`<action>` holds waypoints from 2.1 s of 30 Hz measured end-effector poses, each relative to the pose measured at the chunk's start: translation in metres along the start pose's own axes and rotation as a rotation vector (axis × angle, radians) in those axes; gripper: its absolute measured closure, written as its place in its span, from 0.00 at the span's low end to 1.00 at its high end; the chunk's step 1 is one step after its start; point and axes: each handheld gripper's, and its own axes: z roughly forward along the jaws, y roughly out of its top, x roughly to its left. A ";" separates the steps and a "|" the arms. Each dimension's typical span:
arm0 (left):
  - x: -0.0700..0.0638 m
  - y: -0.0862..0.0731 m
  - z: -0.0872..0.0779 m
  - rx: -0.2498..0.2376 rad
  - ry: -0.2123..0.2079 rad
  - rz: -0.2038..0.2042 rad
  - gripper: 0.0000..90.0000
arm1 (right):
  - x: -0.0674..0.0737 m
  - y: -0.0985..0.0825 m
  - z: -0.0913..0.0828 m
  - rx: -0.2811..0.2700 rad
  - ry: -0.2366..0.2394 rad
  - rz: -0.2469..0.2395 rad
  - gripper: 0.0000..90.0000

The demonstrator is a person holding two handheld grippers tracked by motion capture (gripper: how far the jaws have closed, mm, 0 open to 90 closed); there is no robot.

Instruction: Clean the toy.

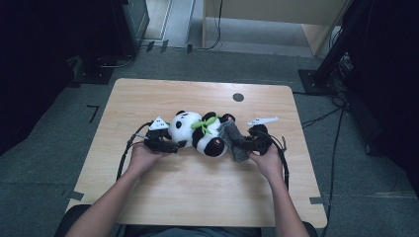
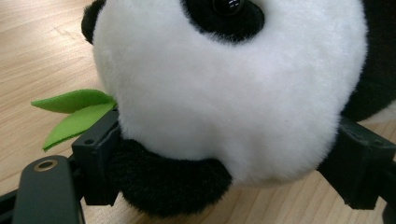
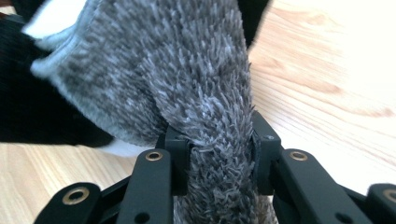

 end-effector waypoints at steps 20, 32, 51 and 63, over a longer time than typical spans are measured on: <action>0.001 0.000 0.000 -0.008 -0.003 -0.004 0.14 | 0.009 0.030 -0.058 -0.201 0.000 0.009 0.77; 0.000 -0.002 0.001 -0.011 0.003 0.018 0.13 | 0.045 0.052 -0.005 -0.118 0.097 -0.073 0.76; 0.002 -0.004 0.001 -0.039 -0.004 0.015 0.13 | 0.011 0.019 -0.001 0.019 0.014 -0.040 0.75; 0.003 -0.002 0.001 -0.043 -0.010 0.003 0.13 | 0.010 0.025 -0.038 -0.037 -0.019 -0.034 0.76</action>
